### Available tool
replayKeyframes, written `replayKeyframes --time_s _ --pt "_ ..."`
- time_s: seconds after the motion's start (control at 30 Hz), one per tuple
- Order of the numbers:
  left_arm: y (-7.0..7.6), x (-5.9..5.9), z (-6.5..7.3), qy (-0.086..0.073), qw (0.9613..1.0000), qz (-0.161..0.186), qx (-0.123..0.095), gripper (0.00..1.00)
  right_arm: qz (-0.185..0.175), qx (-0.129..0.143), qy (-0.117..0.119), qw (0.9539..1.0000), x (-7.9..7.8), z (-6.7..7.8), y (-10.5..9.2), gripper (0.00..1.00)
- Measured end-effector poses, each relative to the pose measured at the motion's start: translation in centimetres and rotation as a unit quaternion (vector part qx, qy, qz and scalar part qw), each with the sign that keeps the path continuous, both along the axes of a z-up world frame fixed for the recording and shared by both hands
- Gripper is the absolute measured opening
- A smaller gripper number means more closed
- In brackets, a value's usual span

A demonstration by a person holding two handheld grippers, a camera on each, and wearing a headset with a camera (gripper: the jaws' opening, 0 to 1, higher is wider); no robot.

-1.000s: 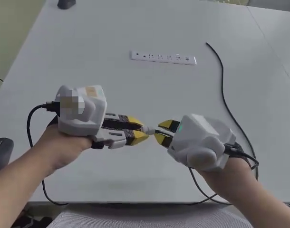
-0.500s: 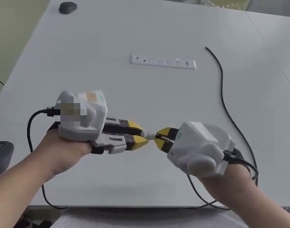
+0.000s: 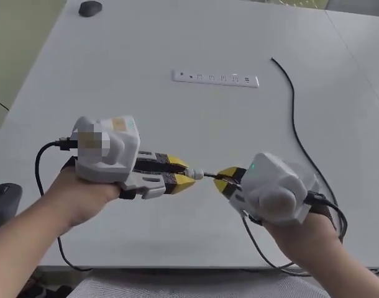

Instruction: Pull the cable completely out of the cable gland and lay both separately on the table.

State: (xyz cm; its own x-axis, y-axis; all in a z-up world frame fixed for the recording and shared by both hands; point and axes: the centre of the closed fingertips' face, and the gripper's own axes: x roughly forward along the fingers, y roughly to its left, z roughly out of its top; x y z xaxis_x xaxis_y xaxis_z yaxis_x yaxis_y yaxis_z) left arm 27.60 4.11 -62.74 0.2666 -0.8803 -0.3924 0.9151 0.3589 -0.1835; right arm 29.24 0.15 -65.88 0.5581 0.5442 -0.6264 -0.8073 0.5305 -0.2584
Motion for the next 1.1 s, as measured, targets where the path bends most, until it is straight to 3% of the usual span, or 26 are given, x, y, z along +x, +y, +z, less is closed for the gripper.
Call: replayKeyframes --time_s 0.2,0.33,0.53,0.67,0.87,0.97,1.1 --pt "-0.1 0.1 0.1 -0.001 1.0000 0.002 -0.002 0.15 -0.042 0.031 0.032 0.9981 0.7 -0.8 -1.1 0.00" --pt "-0.1 0.3 0.2 -0.005 1.0000 0.003 -0.003 0.15 -0.084 0.064 0.064 0.9924 1.2 -1.4 -2.0 0.01" --pt "0.0 0.5 0.3 -0.006 0.9999 0.007 -0.006 0.15 -0.148 0.101 0.119 0.9767 1.6 -3.2 -4.1 0.01" --pt "-0.1 0.4 0.3 -0.007 1.0000 0.003 -0.005 0.15 -0.189 0.133 0.152 0.9610 1.5 -4.3 -5.7 0.01" --pt "-0.4 0.3 0.4 -0.009 0.9999 0.001 -0.007 0.15 -0.218 0.146 0.181 0.9479 1.2 -5.6 -6.8 0.00" --pt "-0.4 0.3 0.4 -0.009 0.9999 0.001 -0.008 0.15 -0.237 0.157 0.198 0.9380 0.9 -6.0 -7.1 0.01" --pt "-0.5 0.2 0.4 -0.009 0.9999 -0.001 -0.008 0.15 -0.253 0.163 0.210 0.9303 0.9 -6.6 -7.3 0.01"
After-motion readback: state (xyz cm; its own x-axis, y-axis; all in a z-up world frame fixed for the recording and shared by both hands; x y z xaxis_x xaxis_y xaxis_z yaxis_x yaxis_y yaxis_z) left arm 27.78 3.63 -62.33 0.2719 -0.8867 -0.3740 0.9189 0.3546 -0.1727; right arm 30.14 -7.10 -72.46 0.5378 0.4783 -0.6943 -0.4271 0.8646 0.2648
